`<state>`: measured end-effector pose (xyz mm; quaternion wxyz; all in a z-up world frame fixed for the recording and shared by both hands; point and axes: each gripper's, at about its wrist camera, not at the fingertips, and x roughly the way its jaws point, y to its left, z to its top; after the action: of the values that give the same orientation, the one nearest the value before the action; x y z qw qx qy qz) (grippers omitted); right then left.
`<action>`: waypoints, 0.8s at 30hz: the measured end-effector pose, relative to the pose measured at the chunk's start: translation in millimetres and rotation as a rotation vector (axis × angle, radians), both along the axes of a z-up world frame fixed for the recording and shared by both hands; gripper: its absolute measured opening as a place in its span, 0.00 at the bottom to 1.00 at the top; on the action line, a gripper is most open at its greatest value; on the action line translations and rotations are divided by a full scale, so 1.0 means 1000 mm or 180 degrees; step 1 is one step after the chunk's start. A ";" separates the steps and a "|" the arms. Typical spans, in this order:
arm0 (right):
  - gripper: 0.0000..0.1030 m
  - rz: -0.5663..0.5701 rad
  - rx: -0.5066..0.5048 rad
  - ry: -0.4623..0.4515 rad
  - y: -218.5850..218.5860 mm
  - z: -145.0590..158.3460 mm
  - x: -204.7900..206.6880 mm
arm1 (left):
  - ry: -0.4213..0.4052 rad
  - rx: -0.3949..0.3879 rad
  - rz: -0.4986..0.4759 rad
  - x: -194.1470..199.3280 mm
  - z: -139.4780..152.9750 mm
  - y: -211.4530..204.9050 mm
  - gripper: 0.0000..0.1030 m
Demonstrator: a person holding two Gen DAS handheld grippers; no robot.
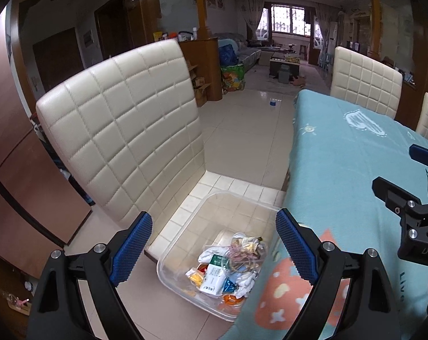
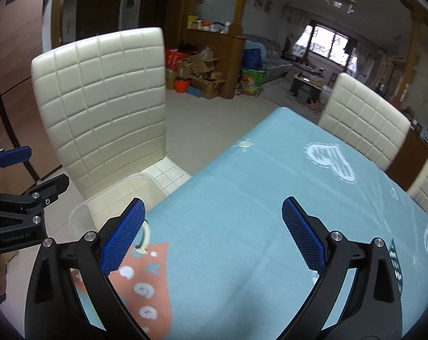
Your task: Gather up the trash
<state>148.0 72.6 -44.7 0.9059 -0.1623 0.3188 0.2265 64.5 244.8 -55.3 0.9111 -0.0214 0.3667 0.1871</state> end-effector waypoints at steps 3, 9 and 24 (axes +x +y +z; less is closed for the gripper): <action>0.94 -0.0218 0.0043 -0.0038 -0.031 0.009 -0.010 | -0.0161 0.0067 -0.0109 -0.005 0.009 -0.026 0.84; 0.95 -0.0654 0.0191 -0.0073 -0.098 0.028 -0.027 | -0.0393 0.0155 -0.0340 -0.014 0.025 -0.080 0.84; 0.96 -0.1251 0.0358 -0.0483 -0.219 0.056 -0.072 | -0.0618 0.0193 -0.0965 -0.014 0.059 -0.188 0.84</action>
<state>75.6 -146.2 11.8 0.9617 -0.0628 0.2621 0.0500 50.7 56.5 3.3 0.9602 0.0436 0.2702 0.0556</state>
